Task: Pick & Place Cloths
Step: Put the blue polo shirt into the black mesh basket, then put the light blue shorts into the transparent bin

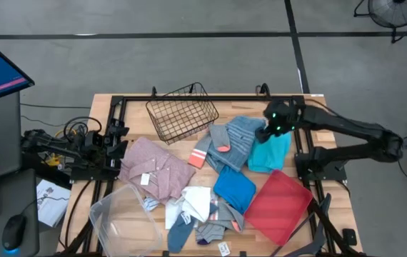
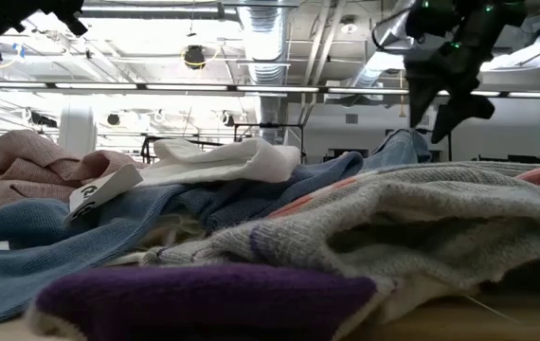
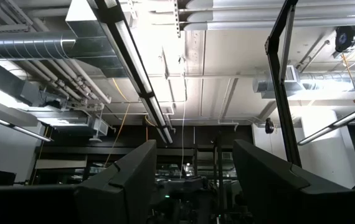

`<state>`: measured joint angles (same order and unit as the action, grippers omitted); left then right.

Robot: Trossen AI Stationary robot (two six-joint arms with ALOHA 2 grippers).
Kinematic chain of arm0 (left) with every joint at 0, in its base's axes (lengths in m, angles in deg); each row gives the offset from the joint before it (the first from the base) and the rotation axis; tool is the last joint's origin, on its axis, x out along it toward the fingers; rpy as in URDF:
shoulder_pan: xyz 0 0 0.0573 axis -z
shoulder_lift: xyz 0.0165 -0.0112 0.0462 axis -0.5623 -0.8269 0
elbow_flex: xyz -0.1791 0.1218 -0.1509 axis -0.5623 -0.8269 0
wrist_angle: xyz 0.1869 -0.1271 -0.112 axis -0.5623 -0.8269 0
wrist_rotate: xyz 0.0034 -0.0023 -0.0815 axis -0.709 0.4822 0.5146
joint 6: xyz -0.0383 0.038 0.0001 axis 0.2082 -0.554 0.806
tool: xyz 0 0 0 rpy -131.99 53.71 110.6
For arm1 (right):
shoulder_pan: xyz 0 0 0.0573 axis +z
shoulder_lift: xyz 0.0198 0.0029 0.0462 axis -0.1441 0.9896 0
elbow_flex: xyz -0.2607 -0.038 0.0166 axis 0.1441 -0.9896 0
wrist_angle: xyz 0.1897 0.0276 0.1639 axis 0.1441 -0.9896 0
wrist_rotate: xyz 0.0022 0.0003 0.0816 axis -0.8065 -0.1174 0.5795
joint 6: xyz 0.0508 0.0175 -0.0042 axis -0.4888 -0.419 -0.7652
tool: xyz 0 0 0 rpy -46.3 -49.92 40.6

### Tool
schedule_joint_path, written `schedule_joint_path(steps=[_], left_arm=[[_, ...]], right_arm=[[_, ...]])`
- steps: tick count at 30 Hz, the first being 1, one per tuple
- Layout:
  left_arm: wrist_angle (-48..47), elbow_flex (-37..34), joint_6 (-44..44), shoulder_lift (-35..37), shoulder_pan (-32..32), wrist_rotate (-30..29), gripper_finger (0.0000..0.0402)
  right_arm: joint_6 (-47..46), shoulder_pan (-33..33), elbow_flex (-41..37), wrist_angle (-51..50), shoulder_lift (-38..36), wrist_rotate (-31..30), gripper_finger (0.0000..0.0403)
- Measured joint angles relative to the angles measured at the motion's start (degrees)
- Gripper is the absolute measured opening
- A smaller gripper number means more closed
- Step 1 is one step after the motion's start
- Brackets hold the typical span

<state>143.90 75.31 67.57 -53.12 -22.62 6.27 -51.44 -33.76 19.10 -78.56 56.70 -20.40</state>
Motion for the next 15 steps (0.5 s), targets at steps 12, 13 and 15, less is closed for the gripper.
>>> schedule_joint_path(steps=[12, 13, 15], left_arm=[[0.0, 0.0, 0.0, 0.0, 0.0, 0.0, 0.0198], [0.0, 0.0, 0.0, 0.0, 0.0, 0.0, 0.0198], [0.0, 0.0, 0.0, 0.0, 0.0, 0.0, 0.0198]], right_arm=[[32.5, -18.2, 0.6, -7.6, 9.4, -0.2, 0.0297], [33.7, -19.0, 0.6, -7.6, 10.6, -0.2, 0.0297], [35.8, -20.2, 0.6, -7.6, 13.1, -0.2, 0.0297]])
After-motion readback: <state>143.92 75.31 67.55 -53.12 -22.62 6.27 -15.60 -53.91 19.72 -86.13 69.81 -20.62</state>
